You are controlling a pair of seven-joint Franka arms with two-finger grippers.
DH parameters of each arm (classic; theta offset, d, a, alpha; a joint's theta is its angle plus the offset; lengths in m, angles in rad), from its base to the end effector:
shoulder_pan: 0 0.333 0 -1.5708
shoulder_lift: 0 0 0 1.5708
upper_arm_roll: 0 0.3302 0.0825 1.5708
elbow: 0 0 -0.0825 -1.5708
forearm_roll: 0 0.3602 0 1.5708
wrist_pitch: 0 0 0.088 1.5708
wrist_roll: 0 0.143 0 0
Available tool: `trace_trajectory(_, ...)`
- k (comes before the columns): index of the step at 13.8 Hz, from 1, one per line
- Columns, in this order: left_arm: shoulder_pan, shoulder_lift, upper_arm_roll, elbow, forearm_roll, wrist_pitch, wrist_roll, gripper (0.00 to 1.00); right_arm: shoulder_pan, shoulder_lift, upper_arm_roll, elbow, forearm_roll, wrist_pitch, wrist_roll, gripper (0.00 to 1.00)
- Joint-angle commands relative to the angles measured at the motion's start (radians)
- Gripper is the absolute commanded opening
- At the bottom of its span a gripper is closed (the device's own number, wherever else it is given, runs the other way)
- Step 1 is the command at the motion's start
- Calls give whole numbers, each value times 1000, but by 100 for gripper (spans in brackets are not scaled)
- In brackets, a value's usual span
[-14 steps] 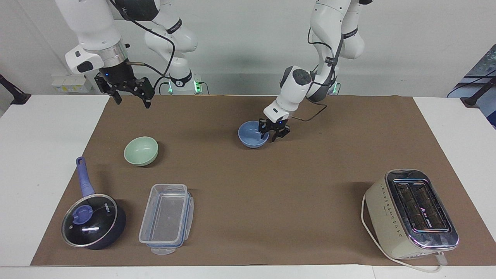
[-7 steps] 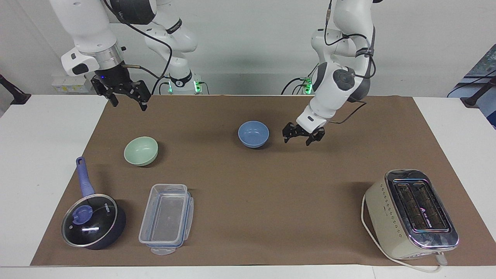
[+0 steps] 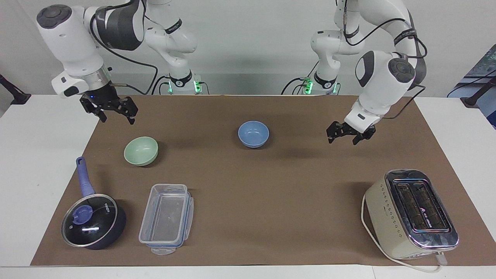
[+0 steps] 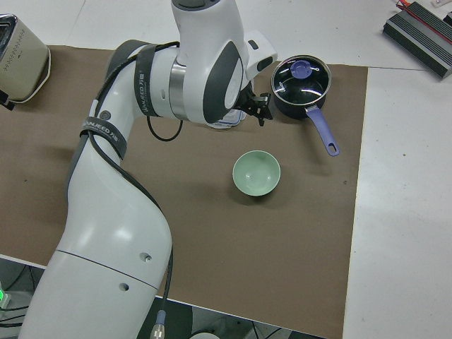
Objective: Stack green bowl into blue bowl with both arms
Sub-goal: 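Release the blue bowl and retract the left gripper to rest, then lower the right gripper onto the green bowl rim and grasp it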
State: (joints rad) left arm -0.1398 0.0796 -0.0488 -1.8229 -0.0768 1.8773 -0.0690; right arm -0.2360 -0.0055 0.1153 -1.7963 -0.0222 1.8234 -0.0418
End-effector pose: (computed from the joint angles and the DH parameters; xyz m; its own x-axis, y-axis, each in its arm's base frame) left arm 0.5490 -0.1127 0.4715 0.9949 -0.0964 -0.0312 -0.0938 -0.9928 0.0744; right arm 0.5386 -0.0678 0.5255 0.9968 -0.0732 0.0315 -0.0740 -0.9970 0.0236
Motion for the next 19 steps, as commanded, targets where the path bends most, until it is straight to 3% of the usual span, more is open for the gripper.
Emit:
trace_trajectory(1, 26, -7, -11, 124, 86, -149, 41, 100, -37, -4, 4, -158, 19, 164, -72, 100)
trace_trajectory(4, 28, -9, -6, 238, 115, -285, 78, 100, -69, 42, 3, -297, 19, 371, -131, 100)
trace_trajectory(7, 28, -9, -2, 327, 149, -401, 83, 100, -111, 119, 4, -324, 19, 463, -183, 100)
trace_trajectory(12, 71, -40, -5, 297, 79, -369, 77, 100, -129, 180, 4, -379, 21, 556, -217, 100)
trace_trajectory(16, 98, -69, -2, 229, 28, -254, 74, 100, -140, 180, 6, -384, 22, 547, -259, 98)
trace_trajectory(19, 103, -67, -2, 240, 29, -270, 74, 100, -138, 167, 7, -374, 25, 492, -293, 88)
